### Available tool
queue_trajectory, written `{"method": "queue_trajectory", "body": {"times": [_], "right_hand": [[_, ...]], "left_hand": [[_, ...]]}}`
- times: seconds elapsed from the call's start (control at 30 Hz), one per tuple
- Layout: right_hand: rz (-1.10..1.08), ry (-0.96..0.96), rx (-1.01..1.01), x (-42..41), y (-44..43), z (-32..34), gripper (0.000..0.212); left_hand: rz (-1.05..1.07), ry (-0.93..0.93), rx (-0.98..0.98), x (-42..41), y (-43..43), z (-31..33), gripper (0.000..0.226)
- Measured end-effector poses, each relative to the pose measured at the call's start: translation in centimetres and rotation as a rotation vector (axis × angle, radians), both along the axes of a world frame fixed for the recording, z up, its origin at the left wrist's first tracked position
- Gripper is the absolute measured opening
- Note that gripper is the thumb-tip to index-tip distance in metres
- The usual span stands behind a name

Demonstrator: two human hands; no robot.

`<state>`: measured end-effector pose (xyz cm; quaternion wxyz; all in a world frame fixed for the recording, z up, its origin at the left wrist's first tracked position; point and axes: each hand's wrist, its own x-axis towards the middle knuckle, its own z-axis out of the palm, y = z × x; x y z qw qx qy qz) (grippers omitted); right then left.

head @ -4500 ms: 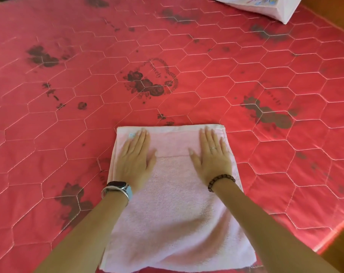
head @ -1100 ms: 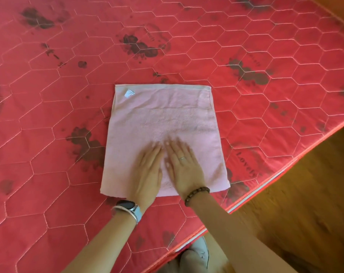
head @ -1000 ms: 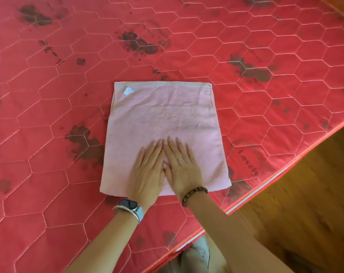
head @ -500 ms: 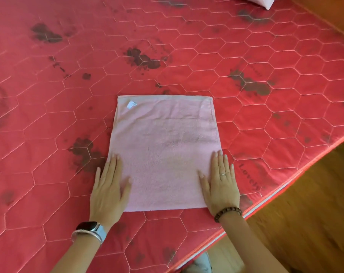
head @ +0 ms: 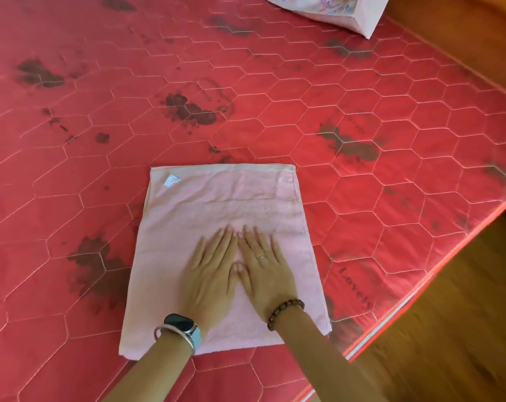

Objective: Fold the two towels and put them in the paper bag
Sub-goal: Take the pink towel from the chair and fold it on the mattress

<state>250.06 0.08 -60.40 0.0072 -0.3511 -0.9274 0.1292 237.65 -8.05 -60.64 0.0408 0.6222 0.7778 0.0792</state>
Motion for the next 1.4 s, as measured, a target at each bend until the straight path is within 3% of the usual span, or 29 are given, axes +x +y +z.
{"method": "queue_trajectory", "body": {"times": [0.4,0.53,0.63,0.83,0.97,1.13,1.4], "right_hand": [[-0.243,-0.091,0.029,4.4,5.9,0.7,0.072],[-0.039,-0.015,0.031,2.3,6.8,1.7,0.063],[0.136,0.038,0.0,-1.5,7.5,1.6,0.056],[0.226,-0.008,0.012,-5.6,10.5,0.6,0.056],[0.167,-0.036,0.011,-4.7,12.6,0.3,0.061],[0.015,-0.101,0.026,-3.2,15.4,0.1,0.064],[-0.131,-0.019,-0.018,-2.9,16.4,0.2,0.065]], "left_hand": [[0.281,-0.029,-0.04,-9.4,-1.9,0.2,0.075],[0.162,0.045,-0.015,-8.3,-0.1,1.0,0.065],[0.05,-0.031,0.024,-7.3,3.0,0.5,0.06],[-0.01,0.107,0.001,-8.2,8.3,-0.2,0.057],[-0.021,0.203,-0.051,-11.5,8.3,0.5,0.066],[0.171,0.056,-0.07,-17.8,7.9,-0.4,0.067],[0.203,-0.029,-0.054,-19.6,7.7,-0.4,0.066]]}}
